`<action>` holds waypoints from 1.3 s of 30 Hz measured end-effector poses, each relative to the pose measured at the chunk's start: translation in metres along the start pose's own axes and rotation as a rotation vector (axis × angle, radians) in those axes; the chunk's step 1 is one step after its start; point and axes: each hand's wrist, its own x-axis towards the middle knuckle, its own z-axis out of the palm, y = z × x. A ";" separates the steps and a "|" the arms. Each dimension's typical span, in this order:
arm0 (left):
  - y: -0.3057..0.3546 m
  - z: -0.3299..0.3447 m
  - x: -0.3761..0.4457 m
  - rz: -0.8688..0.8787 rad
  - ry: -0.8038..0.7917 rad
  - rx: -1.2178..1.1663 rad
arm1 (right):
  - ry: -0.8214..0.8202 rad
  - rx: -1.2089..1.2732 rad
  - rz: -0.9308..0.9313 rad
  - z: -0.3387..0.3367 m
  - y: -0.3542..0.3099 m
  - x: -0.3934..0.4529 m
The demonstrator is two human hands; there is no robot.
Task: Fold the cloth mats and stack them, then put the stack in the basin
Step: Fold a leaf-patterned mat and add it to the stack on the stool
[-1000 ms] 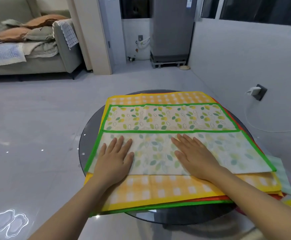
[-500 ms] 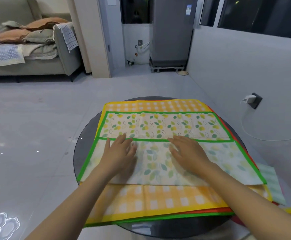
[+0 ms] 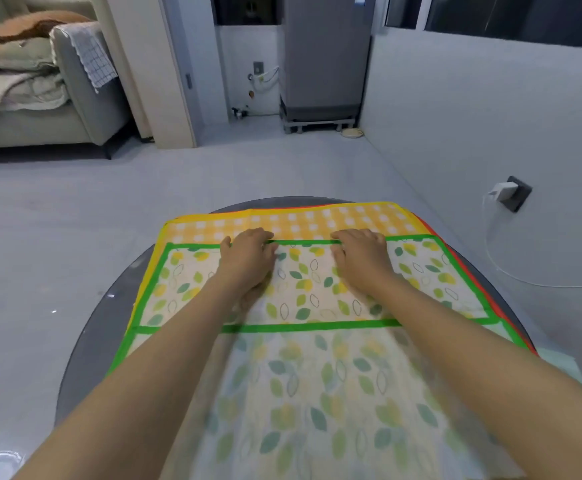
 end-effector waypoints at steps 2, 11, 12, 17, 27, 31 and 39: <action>-0.007 0.007 0.012 0.027 0.026 0.016 | 0.020 -0.015 0.033 0.007 0.005 0.012; -0.008 0.004 0.009 0.064 0.097 -0.056 | -0.135 -0.007 0.104 -0.003 0.002 0.024; -0.006 0.000 0.004 0.058 0.095 -0.077 | -0.156 -0.016 0.095 -0.007 0.001 0.021; 0.013 -0.034 -0.023 0.088 0.135 -0.147 | -0.027 0.202 0.082 -0.038 -0.007 -0.011; 0.057 -0.120 -0.121 0.240 0.226 -0.038 | 0.238 0.278 -0.136 -0.124 -0.015 -0.099; 0.066 -0.132 -0.169 0.269 0.178 0.022 | 0.226 0.234 -0.221 -0.149 -0.021 -0.144; 0.054 -0.108 -0.238 0.195 -0.070 -0.005 | -0.108 0.193 -0.345 -0.147 -0.016 -0.212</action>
